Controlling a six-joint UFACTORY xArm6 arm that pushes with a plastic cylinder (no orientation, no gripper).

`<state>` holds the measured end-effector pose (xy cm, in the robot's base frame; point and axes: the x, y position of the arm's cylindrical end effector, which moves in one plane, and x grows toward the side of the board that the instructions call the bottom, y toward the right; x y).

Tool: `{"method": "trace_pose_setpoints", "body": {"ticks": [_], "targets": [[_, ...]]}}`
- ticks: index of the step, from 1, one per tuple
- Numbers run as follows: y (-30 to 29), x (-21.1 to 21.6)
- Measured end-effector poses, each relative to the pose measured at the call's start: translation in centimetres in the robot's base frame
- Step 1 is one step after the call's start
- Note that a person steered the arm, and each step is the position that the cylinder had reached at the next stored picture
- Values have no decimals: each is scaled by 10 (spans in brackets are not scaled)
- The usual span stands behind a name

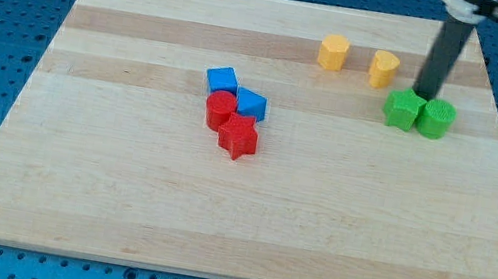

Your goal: Place the arm in between the red blocks

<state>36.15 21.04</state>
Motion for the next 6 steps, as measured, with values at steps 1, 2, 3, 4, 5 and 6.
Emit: {"method": "trace_pose_setpoints", "body": {"ticks": [1,2,3,4,5,6], "targets": [[12,15],[21,8],[-7,-25],[-37,-4],[-43,7],[-87,-22]]}}
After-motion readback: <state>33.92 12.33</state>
